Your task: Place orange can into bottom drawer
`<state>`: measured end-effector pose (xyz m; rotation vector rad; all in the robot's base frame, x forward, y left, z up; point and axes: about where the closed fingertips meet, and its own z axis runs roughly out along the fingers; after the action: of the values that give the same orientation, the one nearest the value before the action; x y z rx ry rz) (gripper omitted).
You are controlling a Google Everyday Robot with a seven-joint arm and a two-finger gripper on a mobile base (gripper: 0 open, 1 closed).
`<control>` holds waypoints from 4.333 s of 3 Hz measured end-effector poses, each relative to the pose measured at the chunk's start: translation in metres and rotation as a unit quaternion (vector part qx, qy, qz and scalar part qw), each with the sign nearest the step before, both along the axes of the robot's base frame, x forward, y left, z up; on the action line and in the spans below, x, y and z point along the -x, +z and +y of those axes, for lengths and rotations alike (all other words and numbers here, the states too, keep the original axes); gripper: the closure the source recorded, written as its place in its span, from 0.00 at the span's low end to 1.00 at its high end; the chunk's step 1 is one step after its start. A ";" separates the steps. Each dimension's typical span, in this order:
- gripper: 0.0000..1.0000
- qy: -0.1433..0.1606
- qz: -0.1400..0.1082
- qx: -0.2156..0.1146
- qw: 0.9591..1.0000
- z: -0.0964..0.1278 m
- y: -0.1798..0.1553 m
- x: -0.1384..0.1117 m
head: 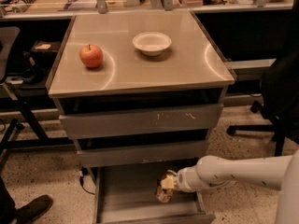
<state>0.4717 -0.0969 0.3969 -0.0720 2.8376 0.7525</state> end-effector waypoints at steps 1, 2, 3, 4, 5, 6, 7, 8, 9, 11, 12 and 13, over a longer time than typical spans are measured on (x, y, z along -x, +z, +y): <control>1.00 -0.041 0.017 -0.010 0.999 0.000 -0.044 -0.002; 1.00 -0.066 0.032 -0.021 0.997 0.001 -0.078 -0.003; 1.00 -0.066 0.036 -0.022 0.997 0.002 -0.082 -0.001; 1.00 -0.073 0.045 -0.033 0.996 0.010 -0.100 0.002; 1.00 -0.082 0.072 -0.078 0.991 0.026 -0.137 0.006; 1.00 -0.095 0.108 -0.101 0.984 0.037 -0.178 -0.005; 1.00 -0.101 0.130 -0.113 0.980 0.045 -0.203 -0.013; 1.00 -0.088 0.144 -0.118 0.979 0.055 -0.223 -0.030; 1.00 -0.080 0.148 -0.117 0.979 0.057 -0.235 -0.049; 1.00 -0.085 0.155 -0.107 0.978 0.058 -0.251 -0.068; 0.81 -0.085 0.155 -0.107 0.978 0.058 -0.251 -0.068; 0.57 -0.085 0.155 -0.107 0.978 0.058 -0.251 -0.068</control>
Offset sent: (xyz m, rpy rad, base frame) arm 0.0079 -0.0015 -0.1187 0.0655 0.0990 -0.1989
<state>0.5396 -0.0393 0.1460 0.3459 2.9725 1.1095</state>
